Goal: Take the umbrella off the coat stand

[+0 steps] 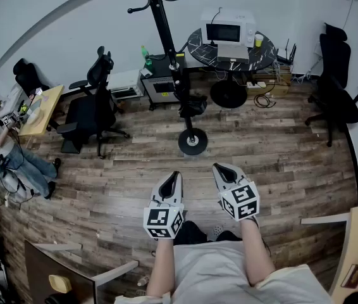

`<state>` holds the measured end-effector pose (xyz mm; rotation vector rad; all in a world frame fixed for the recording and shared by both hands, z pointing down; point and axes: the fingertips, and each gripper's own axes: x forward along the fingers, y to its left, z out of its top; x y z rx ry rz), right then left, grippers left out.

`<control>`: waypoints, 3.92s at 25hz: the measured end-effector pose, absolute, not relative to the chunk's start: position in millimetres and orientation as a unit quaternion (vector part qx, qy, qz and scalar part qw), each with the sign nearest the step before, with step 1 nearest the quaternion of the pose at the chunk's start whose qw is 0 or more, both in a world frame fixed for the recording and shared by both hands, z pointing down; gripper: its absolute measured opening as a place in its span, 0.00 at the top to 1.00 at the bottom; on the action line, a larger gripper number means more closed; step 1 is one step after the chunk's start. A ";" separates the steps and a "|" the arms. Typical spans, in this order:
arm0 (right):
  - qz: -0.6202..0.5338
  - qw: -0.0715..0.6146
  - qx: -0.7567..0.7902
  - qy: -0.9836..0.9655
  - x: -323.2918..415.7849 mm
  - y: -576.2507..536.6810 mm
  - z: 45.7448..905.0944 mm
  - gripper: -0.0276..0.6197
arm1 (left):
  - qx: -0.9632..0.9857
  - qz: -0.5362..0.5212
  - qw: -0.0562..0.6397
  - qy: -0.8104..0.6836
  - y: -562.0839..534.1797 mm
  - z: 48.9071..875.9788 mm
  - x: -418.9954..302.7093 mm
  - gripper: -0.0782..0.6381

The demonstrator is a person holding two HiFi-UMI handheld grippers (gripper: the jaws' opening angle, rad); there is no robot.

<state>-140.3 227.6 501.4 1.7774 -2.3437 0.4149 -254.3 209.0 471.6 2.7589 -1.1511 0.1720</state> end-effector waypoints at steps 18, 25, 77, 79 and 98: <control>0.135 0.030 0.576 -0.805 -144.2 233.9 483.6 0.89 | 0.922 0.061 0.078 -0.374 212.4 472.8 -250.1 0.85; 0.151 0.035 0.547 -0.822 -150.6 238.6 494.0 0.76 | 0.926 0.073 0.078 -0.361 217.5 479.3 -242.7 0.80; 0.159 0.067 0.521 -0.836 -92.8 -5.7 475.3 0.67 | 0.921 0.046 0.120 -0.368 -45.6 469.3 -191.6 0.70; 0.159 0.063 0.525 -0.834 -89.1 -21.3 474.1 0.68 | 0.921 0.046 0.121 -0.366 -62.1 468.9 -188.3 0.70; 0.123 0.007 0.569 -0.813 -57.4 -136.0 463.7 0.77 | 0.924 0.049 0.119 -0.361 -175.1 483.1 -176.6 0.71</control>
